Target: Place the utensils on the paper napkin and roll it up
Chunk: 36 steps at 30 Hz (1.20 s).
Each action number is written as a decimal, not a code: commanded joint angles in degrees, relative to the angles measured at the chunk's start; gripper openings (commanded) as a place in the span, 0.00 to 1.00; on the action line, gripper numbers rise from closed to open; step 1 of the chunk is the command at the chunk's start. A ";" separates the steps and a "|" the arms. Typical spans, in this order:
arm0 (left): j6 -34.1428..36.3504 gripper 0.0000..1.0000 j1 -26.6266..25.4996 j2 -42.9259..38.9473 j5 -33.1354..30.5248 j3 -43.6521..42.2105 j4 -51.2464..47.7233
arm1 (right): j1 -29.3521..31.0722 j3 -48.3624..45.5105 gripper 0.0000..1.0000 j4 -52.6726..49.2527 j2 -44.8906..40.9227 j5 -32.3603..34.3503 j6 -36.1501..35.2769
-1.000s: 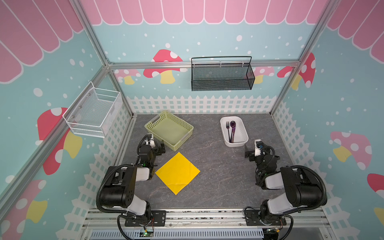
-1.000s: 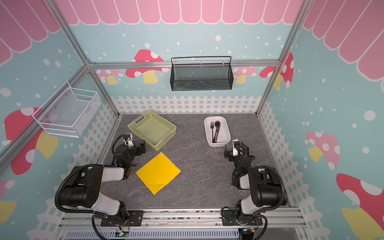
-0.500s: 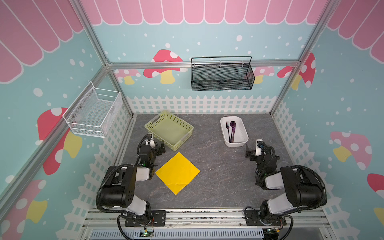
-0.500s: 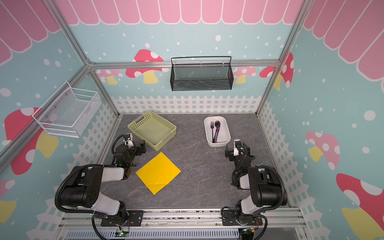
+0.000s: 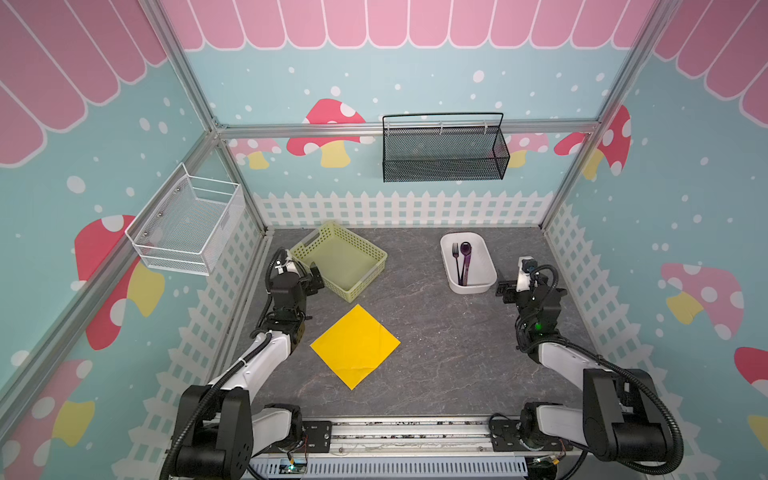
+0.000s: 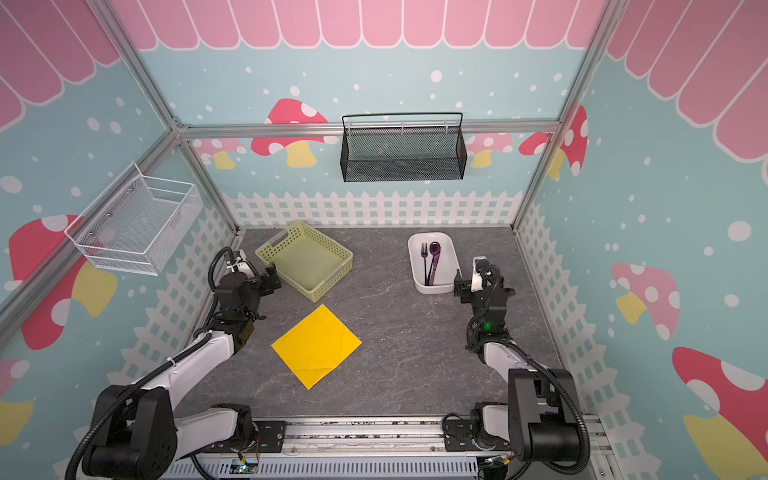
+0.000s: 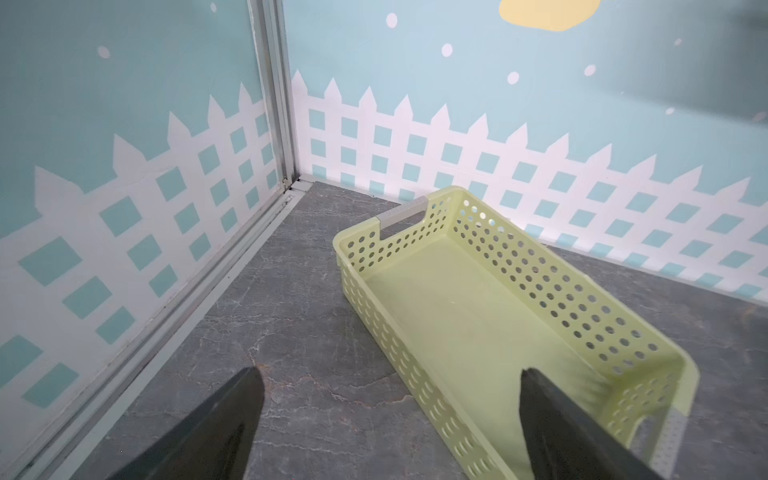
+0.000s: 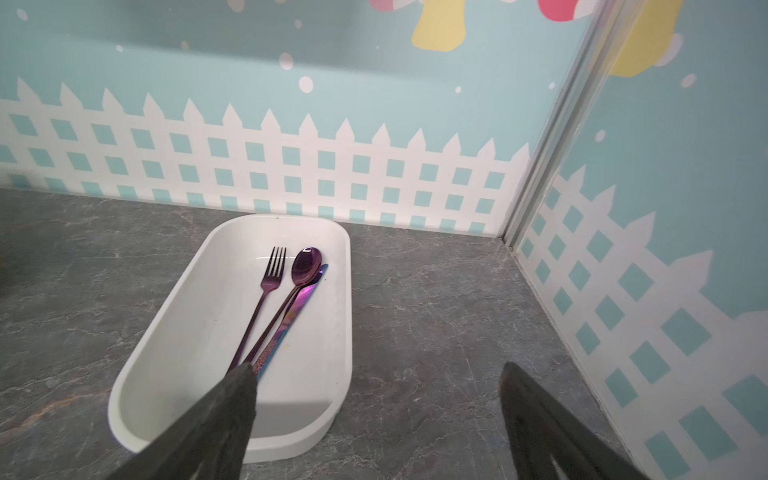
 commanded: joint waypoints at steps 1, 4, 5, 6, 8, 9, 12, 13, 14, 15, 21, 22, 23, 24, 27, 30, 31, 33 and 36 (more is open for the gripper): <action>-9.33 0.89 -0.45 -1.94 7.57 3.63 -19.11 | 1.39 4.32 0.91 -17.55 -1.28 -4.98 1.99; -10.86 0.86 -0.46 -1.86 16.28 6.68 -26.78 | 3.34 7.48 0.87 -25.10 -1.95 -9.68 5.48; -11.77 0.85 -0.52 -1.74 18.02 7.51 -29.26 | 4.61 8.33 0.87 -27.19 -2.03 -10.47 6.96; -12.95 0.83 -0.47 -1.83 19.65 7.78 -30.39 | 5.89 8.78 0.86 -28.69 -2.18 -11.12 7.97; -14.31 0.82 -0.45 -2.11 25.22 7.65 -31.40 | 9.47 10.36 0.86 -31.74 -2.21 -11.71 10.06; -14.11 0.82 -0.45 -1.85 27.36 8.08 -32.30 | 11.06 11.03 0.86 -32.77 -2.00 -12.29 11.11; -7.56 0.82 -0.52 0.48 32.55 13.41 -40.96 | 15.13 13.12 0.85 -34.54 -0.76 -16.92 16.23; -5.23 0.82 -0.45 1.38 32.11 15.86 -45.25 | 16.49 13.85 0.85 -35.06 -0.12 -18.06 18.02; -3.09 0.82 -0.47 2.00 31.41 18.08 -48.54 | 17.97 14.62 0.85 -35.75 0.48 -18.83 19.86; -1.71 0.82 -0.45 2.22 31.11 19.07 -50.34 | 19.23 15.30 0.84 -36.31 1.28 -19.50 21.25; -1.48 0.83 0.23 0.97 29.77 17.36 -46.36 | 26.82 19.03 0.76 -38.23 7.51 -24.75 29.50; -1.51 0.83 0.25 0.82 30.12 17.22 -46.22 | 28.34 20.18 0.74 -38.79 9.10 -25.12 30.29; -1.43 0.83 0.30 0.44 29.70 16.90 -45.91 | 29.92 21.09 0.74 -39.35 10.57 -25.12 31.50; -1.13 0.84 0.38 0.15 28.99 16.57 -45.76 | 31.13 21.78 0.74 -39.30 11.97 -25.17 33.06; 0.19 0.84 0.58 -0.86 25.42 16.28 -46.19 | 35.26 23.87 0.75 -37.53 16.62 -26.92 36.41; 0.21 0.84 1.09 -1.50 25.22 16.05 -45.99 | 39.07 26.49 0.74 -37.22 21.21 -27.11 37.63; -0.01 0.84 1.22 -1.58 25.78 15.94 -45.33 | 40.27 27.16 0.74 -36.88 22.64 -27.30 38.34; -0.19 0.84 1.44 -1.42 26.85 15.78 -44.57 | 42.16 28.13 0.74 -35.73 25.22 -27.76 40.03; -0.49 0.84 1.80 -1.33 26.48 15.69 -44.61 | 44.85 30.09 0.74 -33.57 29.42 -29.18 41.73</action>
